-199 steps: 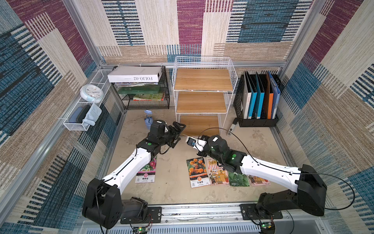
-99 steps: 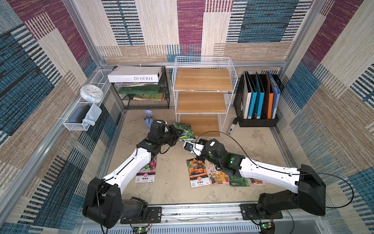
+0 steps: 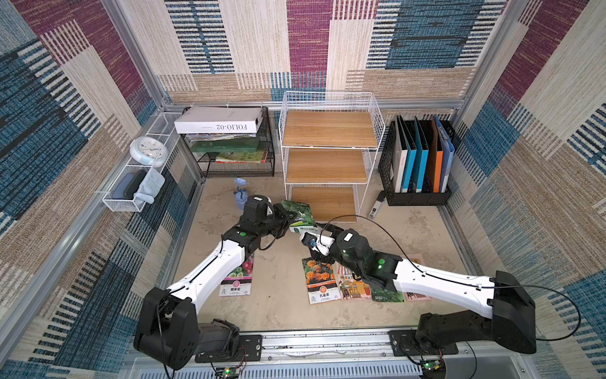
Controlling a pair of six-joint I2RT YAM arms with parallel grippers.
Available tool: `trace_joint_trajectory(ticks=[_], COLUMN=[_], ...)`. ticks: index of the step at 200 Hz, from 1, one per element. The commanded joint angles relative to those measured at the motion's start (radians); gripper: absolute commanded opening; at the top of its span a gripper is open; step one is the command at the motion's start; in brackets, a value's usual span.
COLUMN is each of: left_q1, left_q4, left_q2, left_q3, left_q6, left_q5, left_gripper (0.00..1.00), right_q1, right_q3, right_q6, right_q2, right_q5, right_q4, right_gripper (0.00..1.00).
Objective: Take the seed bag off the shelf
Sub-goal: Pick up the seed packet from the shelf.
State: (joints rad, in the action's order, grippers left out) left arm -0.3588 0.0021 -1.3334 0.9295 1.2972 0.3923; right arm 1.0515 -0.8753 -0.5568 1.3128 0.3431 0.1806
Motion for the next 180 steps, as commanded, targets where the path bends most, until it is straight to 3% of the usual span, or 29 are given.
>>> trace_joint_trajectory(ticks=[1,23,60,92,139,180], left_q1=[0.001,0.001,0.002,0.001,0.001,0.002], left_q4=[0.05,0.075,0.11,0.088,0.087,0.198], left_q2=[0.0,-0.01,0.005,0.051,0.258,0.467], left_q3=[-0.01,-0.015,-0.018,0.008,-0.097,-0.243], left_q6=[-0.019,-0.053,-0.156,-0.349,-0.65,-0.722], left_q5=[0.014,0.023,0.045,0.11,0.158,0.165], left_gripper=[0.0,0.0,0.0,0.0,0.0,0.0], right_q1=[0.001,0.0,-0.011,-0.037,-0.176,-0.281], right_q3=[0.008,0.008,0.011,-0.003,-0.05,-0.05], right_q6=[0.072,0.171,0.379,0.594,0.893,0.964], right_q2=[-0.046,-0.099,-0.163,-0.179,-0.179,-0.159], right_q5=[-0.023,-0.107,-0.312,-0.4,-0.509,-0.666], right_q4=[-0.054,-0.15,-0.228,-0.179,-0.073,0.05], right_gripper=[0.79,0.85,0.86,0.85,0.86,0.86])
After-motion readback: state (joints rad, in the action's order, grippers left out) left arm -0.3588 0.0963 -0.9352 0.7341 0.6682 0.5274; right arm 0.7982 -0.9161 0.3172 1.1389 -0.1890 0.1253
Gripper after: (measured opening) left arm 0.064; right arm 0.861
